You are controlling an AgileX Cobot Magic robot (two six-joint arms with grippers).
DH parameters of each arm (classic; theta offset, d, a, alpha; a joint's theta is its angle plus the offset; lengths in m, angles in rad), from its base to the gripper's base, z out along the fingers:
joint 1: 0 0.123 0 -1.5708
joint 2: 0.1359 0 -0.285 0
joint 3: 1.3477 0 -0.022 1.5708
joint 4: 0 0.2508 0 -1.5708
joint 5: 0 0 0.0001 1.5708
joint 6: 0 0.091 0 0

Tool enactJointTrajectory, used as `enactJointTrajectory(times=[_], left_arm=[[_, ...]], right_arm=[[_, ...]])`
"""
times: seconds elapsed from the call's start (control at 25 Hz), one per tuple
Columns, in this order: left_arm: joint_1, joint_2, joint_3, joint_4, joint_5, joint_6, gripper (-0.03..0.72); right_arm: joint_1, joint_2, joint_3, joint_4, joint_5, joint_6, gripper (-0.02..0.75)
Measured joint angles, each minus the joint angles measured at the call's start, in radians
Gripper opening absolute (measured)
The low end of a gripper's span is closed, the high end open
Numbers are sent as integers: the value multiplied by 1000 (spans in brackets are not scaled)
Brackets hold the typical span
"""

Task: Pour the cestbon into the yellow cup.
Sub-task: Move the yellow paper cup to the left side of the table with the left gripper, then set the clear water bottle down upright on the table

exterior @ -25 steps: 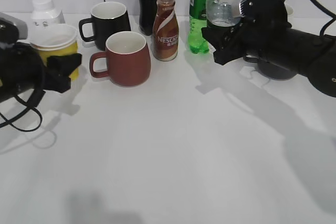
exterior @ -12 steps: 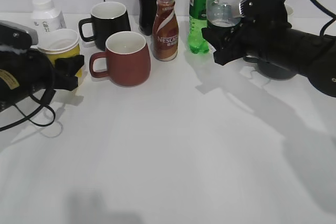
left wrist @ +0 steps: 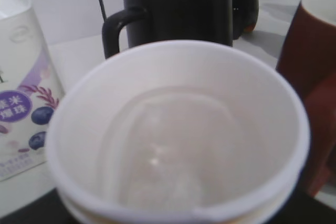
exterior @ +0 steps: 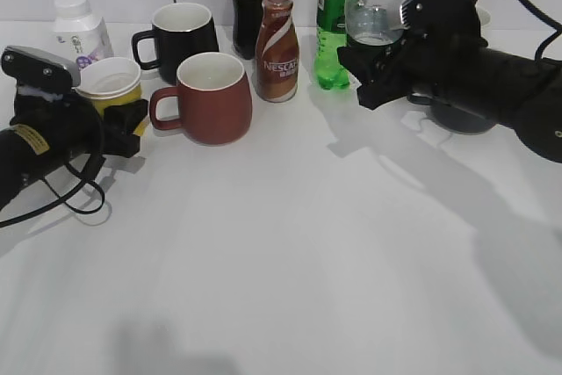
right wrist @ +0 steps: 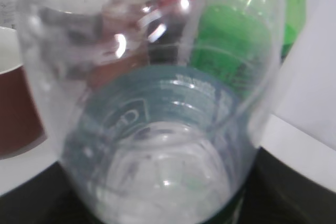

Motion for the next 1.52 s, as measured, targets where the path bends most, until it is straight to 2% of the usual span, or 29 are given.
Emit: enactJointTrajectory(times=[0.24,0.36,0.84,1.32,1.52], left_arm=[[0,0,0,-5,-7,1,548],[0,0,0,-5,-22,2,571],[0,-7,119,-35,-166,3,580],[3,-138,242,-79,-170,3,580],[3,-142,247,-80,-169,3,580]], right_arm=[[0,0,0,0,6,0,459],[0,0,0,0,6,0,459],[0,63,0,0,-4,49,459],[0,191,-5,35,-71,54,459],[0,203,-5,42,-98,54,459]])
